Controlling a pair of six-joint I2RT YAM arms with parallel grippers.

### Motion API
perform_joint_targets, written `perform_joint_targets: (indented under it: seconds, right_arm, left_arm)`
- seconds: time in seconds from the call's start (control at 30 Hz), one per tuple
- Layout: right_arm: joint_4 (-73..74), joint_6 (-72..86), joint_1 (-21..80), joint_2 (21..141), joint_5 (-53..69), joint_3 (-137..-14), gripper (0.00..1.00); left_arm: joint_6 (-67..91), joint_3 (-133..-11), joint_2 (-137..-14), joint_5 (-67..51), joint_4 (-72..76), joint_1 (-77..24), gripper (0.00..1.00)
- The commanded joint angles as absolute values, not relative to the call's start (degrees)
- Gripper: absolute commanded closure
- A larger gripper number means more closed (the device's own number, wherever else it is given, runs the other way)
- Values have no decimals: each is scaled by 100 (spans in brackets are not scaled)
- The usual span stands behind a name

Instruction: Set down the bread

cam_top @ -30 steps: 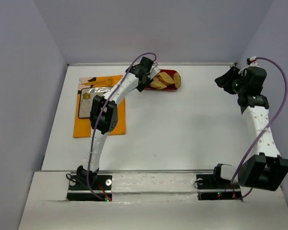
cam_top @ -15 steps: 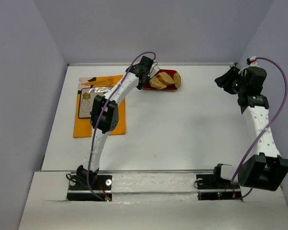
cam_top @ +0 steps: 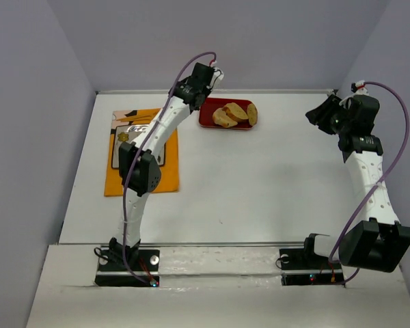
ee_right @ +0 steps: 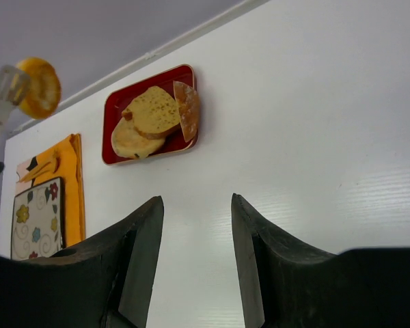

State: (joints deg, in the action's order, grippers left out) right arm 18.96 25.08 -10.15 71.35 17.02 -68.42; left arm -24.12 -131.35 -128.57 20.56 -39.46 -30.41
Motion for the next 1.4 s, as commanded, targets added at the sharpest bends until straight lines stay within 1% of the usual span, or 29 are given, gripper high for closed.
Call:
perform_joint_targets:
  seconds: [0.0,0.07,0.17,0.2,0.27,0.3,0.37,0.4,0.47,0.53,0.6,0.8,0.93,1.07,1.1,1.17,1.2,1.3,1.33,1.37]
  right_arm:
    - [1811,2452,-1037,7075,1802,-6838,50]
    - [1810,2452,-1037,7058,1784,-6829,50]
    - [1811,2426,-1037,7005,1758,-6812,50]
    - [1802,2426,-1037,6987,1749,-6812,50]
    - [1811,2417,-1037,6996,1749,-6820,50]
    - [1811,2417,-1037,6996,1749,-6820,50]
    - [1802,2417,-1037,7014,1749,-6820,50]
    - [1802,2408,-1037,7014,1740,-6820,50]
    - [1802,2417,-1037,7040,1732,-6820,50]
    - [1802,2426,-1037,7075,1731,-6820,50]
    - [1793,2434,-1037,7093,1731,-6812,50]
    - [1784,2470,-1037,7181,1793,-6803,50]
    - [1793,2479,-1037,7146,1802,-6794,49]
    - [1793,2496,-1037,7084,1661,-6768,41]
    - [1802,2496,-1037,7075,1652,-6759,37]
    - [1802,2496,-1037,7049,1644,-6750,34]
    - [1810,2496,-1037,7040,1644,-6741,30]
    - [1811,2496,-1037,7005,1591,-6724,30]
    - [1811,2487,-1037,6987,1565,-6724,29]
    - [1802,2487,-1037,6987,1556,-6724,29]
  left_arm:
    - [-2154,-12921,-11734,2460,-3621,-3067,84]
    - [-1848,-12614,-11402,2679,-3630,-3032,84]
    - [-1452,-11692,-10962,2899,-3578,-2892,84]
    - [-1120,-11150,-10621,3135,-3542,-2848,84]
    - [-775,-10568,-10058,3147,-3516,-2673,83]
    - [-408,-9990,-9881,3181,-3481,-2602,83]
    - [-63,-9442,-9364,3260,-3498,-2383,83]
    - [165,-8978,-9221,3296,-3533,-2312,83]
    - [614,-8528,-8801,3218,-3551,-2163,81]
    - [1036,-7982,-8536,2955,-3498,-1943,81]
    - [1247,-7491,-8420,2944,-3376,-1811,80]
    - [1617,-6970,-8508,3111,-3550,-1688,80]
    - [1723,-6768,-8718,3173,-3595,-1652,77]
    - [1714,-6759,-8956,3120,-3481,-1626,76]
    - [1705,-6794,-9052,3068,-3472,-1626,76]
    - [1635,-6785,-9149,3024,-3472,-1626,75]
    - [1583,-6776,-9176,3023,-3463,-1617,74]
    - [1468,-6837,-9342,3015,-3428,-1591,70]
    - [1450,-6942,-9447,2989,-3384,-1573,63]
    - [1441,-7004,-9509,2962,-3375,-1573,63]
